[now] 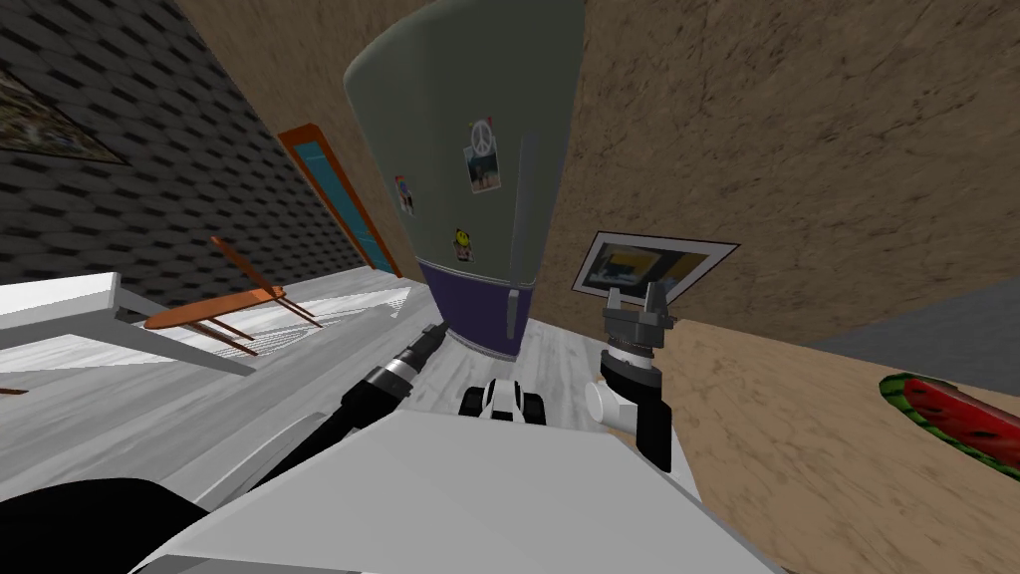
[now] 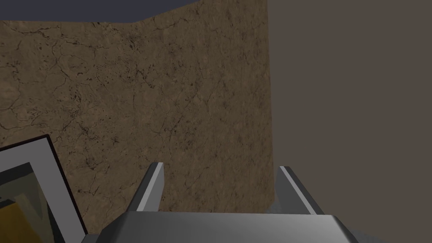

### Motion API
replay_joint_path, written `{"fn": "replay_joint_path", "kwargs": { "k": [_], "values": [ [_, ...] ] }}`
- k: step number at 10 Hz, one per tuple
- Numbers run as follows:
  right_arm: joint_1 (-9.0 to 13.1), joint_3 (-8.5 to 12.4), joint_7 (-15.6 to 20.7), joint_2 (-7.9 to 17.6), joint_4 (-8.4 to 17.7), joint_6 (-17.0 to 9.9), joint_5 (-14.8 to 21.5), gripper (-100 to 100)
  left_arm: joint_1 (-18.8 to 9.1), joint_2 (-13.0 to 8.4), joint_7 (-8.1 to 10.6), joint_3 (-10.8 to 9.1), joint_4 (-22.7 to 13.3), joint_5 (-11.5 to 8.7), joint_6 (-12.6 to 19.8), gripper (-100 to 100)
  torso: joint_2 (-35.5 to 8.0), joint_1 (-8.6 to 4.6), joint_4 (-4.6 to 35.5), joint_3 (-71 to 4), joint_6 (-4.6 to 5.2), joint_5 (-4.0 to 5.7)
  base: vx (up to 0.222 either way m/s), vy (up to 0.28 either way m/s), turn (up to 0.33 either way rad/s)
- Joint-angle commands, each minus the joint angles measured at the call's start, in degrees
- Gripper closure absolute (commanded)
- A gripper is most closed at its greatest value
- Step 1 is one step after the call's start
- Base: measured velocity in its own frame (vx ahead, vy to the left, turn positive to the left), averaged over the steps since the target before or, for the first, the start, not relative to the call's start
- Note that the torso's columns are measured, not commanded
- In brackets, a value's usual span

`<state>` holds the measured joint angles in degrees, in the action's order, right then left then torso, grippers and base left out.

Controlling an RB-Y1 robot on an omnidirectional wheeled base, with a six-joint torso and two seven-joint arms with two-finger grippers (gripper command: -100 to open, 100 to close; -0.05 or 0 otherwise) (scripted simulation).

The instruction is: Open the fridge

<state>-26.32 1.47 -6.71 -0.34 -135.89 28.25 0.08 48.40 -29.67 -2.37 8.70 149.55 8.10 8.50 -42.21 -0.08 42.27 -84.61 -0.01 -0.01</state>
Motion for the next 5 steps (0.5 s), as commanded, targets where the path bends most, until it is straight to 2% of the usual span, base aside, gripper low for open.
{"fn": "replay_joint_path", "kwargs": {
  "k": [1, 2, 5],
  "values": [
    [0.0, 0.0, 0.0, 0.0, 0.0, 0.0, 0.0, 0, 0.0, -0.9, 0.15, 0.19, 0.0, -0.3, -0.3, 100, 0.0, 0.04, 0.0, 0.0, 0.02, 0.03, -0.089, 0.124, -0.034],
    [0.0, 0.0, 0.0, 0.0, 0.0, 0.0, 0.0, 0, -0.3, -1.0, 0.23, -0.05, -2.1, -0.5, -0.2, -100, 0.2, -0.29, -0.1, -0.1, 0.0, 0.09, -0.006, 0.008, -0.001],
    [0.0, 0.0, 0.0, 0.0, 0.0, 0.0, 0.0, 0, -1.4, -0.9, 0.35, -0.95, -5.9, -0.8, 0.4, -100, 0.2, -0.15, -0.1, -0.1, 0.02, 0.08, 0.036, -0.055, -0.004]
  ]
}}
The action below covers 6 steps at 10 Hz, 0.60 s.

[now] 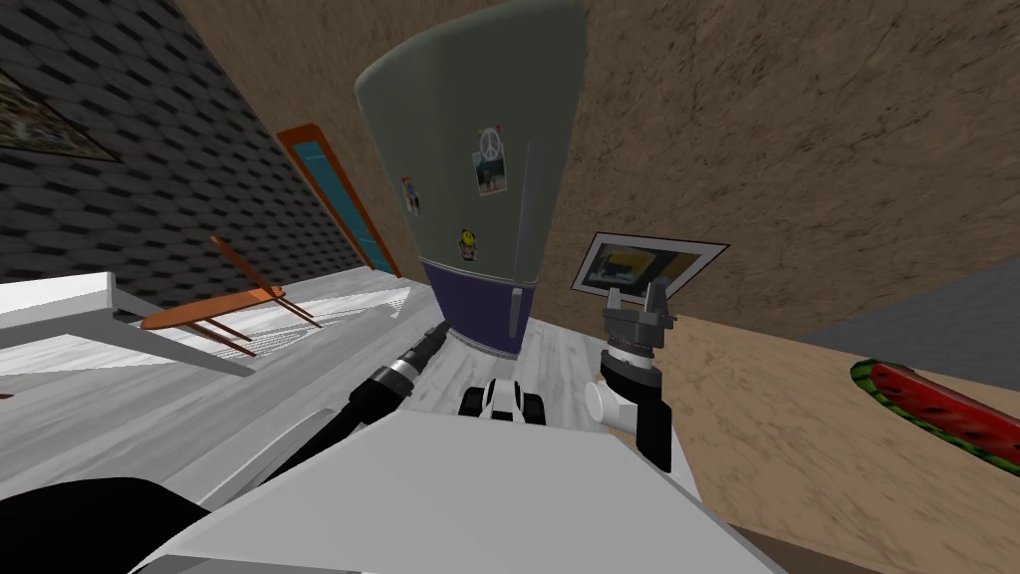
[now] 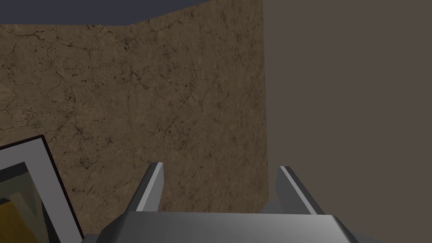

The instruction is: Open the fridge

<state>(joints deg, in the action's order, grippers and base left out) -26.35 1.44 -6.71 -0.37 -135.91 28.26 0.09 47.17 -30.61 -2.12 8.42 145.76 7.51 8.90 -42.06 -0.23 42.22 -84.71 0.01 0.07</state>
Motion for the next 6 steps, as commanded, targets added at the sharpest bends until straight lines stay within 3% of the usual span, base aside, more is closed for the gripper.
{"fn": "replay_joint_path", "kwargs": {
  "k": [1, 3, 6],
  "values": [
    [0.0, 0.0, 0.0, 0.0, 0.0, 0.0, 0.0, 0, -0.6, 0.1, 0.17, -1.06, -3.0, -0.3, 0.3, -100, -0.2, 0.18, 0.0, 0.1, -0.01, -0.06, 0.069, -0.079, -0.006],
    [0.0, 0.0, 0.0, 0.0, 0.0, 0.0, 0.0, 0, -2.7, -0.1, 0.46, -3.17, -5.0, -0.9, 1.9, -100, -0.2, 0.2, 0.1, 0.1, -0.01, -0.07, 0.114, -0.134, -0.013],
    [0.0, 0.0, 0.0, 0.0, 0.0, 0.0, 0.0, 0, -4.3, -1.2, 0.8, -5.87, -4.1, -1.6, 4.4, -100, -0.2, 0.11, 0.0, 0.1, -0.01, -0.02, 0.142, -0.215, -0.011]
  ]
}}
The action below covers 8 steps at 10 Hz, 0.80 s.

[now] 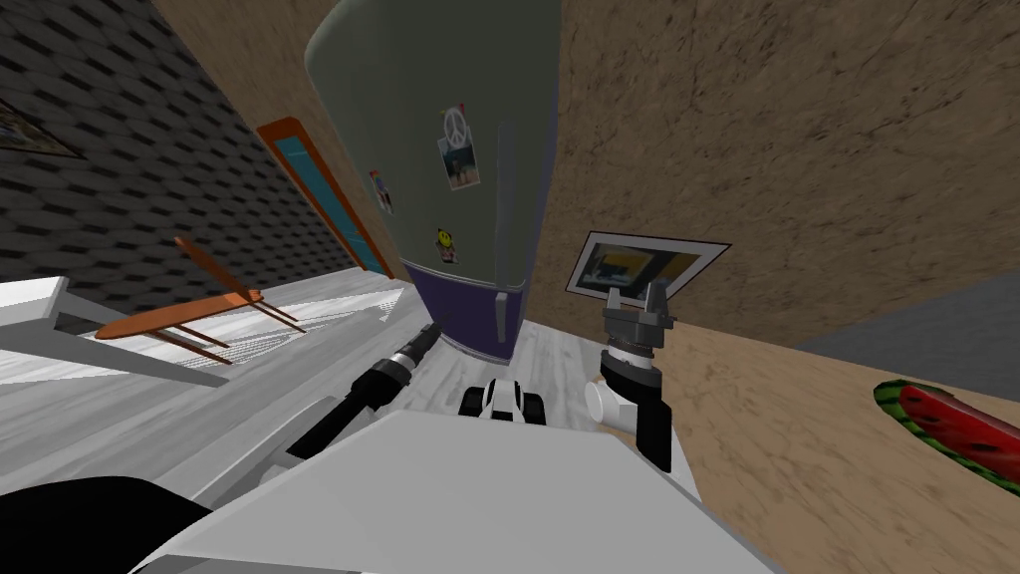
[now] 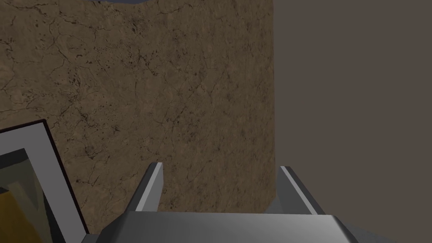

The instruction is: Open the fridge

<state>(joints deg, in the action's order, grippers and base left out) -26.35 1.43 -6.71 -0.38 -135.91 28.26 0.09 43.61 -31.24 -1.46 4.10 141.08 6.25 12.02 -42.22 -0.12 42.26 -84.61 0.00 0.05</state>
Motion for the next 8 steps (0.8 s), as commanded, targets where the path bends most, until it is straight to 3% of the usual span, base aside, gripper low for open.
{"fn": "replay_joint_path", "kwargs": {
  "k": [1, 5, 8],
  "values": [
    [0.0, 0.0, 0.0, 0.0, 0.0, 0.0, 0.0, 0, -1.3, -1.0, 0.26, -2.52, 1.1, -0.5, 2.2, -100, -0.1, 0.08, 0.0, 0.0, 0.0, -0.04, 0.148, -0.223, -0.014],
    [0.0, 0.0, 0.0, 0.0, 0.0, 0.0, 0.0, 0, -3.4, -2.7, 0.74, -6.36, -0.4, -1.4, 5.8, -100, -0.1, 0.2, 0.0, 0.1, 0.0, -0.07, 0.142, -0.206, -0.013],
    [0.0, 0.0, 0.0, 0.0, 0.0, 0.0, 0.0, 0, -3.9, -4.7, 1.06, -9.03, 1.7, -1.9, 8.7, -100, 0.0, 0.05, 0.0, 0.0, 0.0, -0.03, 0.167, -0.218, -0.013]
  ]
}}
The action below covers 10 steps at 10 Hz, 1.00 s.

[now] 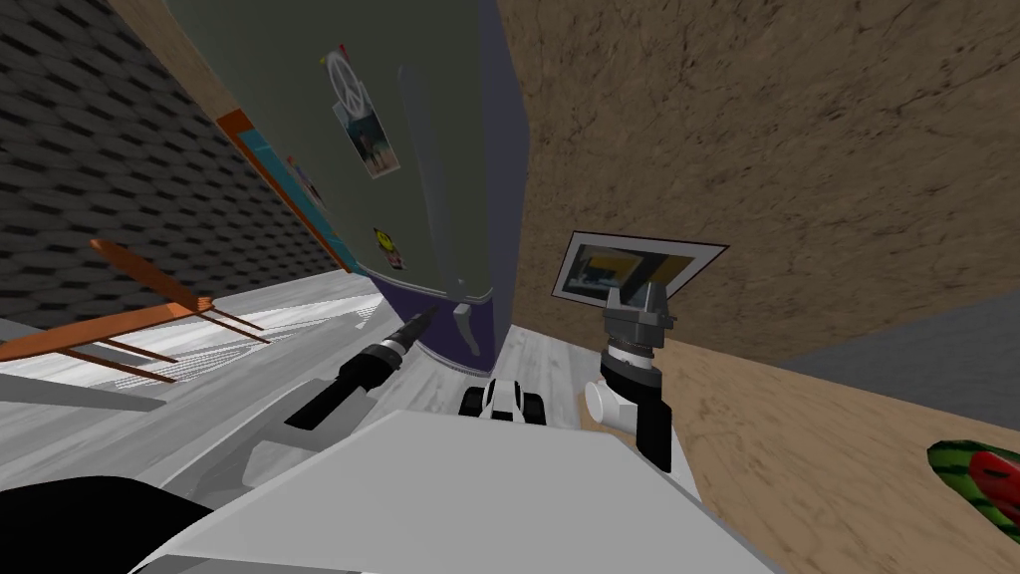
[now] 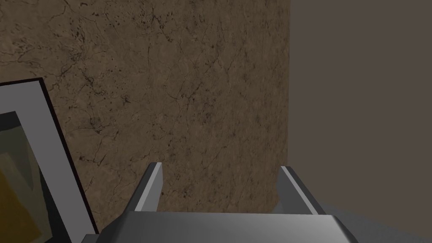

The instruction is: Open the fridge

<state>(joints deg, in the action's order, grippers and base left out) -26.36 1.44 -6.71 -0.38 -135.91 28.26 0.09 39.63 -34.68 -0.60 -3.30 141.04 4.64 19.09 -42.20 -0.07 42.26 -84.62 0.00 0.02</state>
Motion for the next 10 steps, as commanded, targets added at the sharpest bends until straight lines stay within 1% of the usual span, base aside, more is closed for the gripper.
{"fn": "replay_joint_path", "kwargs": {
  "k": [1, 2, 3, 4, 6, 7, 8, 9, 10],
  "values": [
    [0.0, 0.0, 0.0, 0.0, 0.0, 0.0, 0.0, 0, 0.1, -1.6, 0.25, -2.04, 2.7, -0.4, 2.1, -100, -0.1, 0.0, 0.0, 0.0, 0.0, 0.0, 0.125, -0.168, 0.021],
    [0.0, 0.0, 0.0, 0.0, 0.0, 0.0, 0.0, 0, 0.1, -1.9, 0.29, -2.42, 3.8, -0.5, 2.5, -100, -0.1, 0.16, 0.1, 0.1, 0.16, -0.03, 0.048, -0.092, 0.058],
    [0.0, 0.0, 0.0, 0.0, 0.0, 0.0, 0.0, 0, 0.2, -2.2, 0.32, -2.75, 5.1, -0.5, 2.9, -100, 0.0, 0.01, 0.2, -0.1, 0.47, 0.11, 0.021, -0.051, -0.021],
    [0.0, 0.0, 0.0, 0.0, 0.0, 0.0, 0.0, 0, 0.2, -2.2, 0.32, -2.75, 5.1, -0.5, 2.9, -100, 0.2, -0.3, 0.2, -0.2, 0.52, 0.25, 0.017, -0.024, -0.025],
    [0.0, 0.0, 0.0, 0.0, 0.0, 0.0, 0.0, 0, 0.2, -2.7, 0.37, -3.2, 7.9, -0.6, 3.5, -100, 0.3, -0.49, 0.1, -0.3, 0.36, 0.28, 0.028, -0.035, 0.006],
    [0.0, 0.0, 0.0, 0.0, 0.0, 0.0, 0.0, 0, 0.2, -2.7, 0.38, -3.29, 8.8, -0.6, 3.6, -100, 0.4, -0.59, 0.1, -0.3, 0.47, 0.3, 0.027, -0.038, 0.0],
    [0.0, 0.0, 0.0, 0.0, 0.0, 0.0, 0.0, 0, 0.6, -2.3, 0.1, -2.75, 7.8, -0.2, 4.3, -100, 0.4, -0.61, 0.0, -0.3, 0.47, 0.32, -0.001, -0.005, 0.04],
    [0.0, 0.0, 0.0, 0.0, 0.0, 0.0, 0.0, 0, 0.7, -2.3, 0.14, -2.89, 7.8, -0.3, 4.5, -100, 0.3, -0.45, 0.0, -0.3, 0.42, 0.22, -0.012, 0.01, 0.034],
    [0.0, 0.0, 0.0, 0.0, 0.0, 0.0, 0.0, 0, 0.8, -2.2, 0.16, -2.95, 7.7, -0.2, 4.6, 100, 0.3, -0.28, -0.1, -0.2, 0.32, 0.12, -0.009, 0.005, 0.008]
  ]
}}
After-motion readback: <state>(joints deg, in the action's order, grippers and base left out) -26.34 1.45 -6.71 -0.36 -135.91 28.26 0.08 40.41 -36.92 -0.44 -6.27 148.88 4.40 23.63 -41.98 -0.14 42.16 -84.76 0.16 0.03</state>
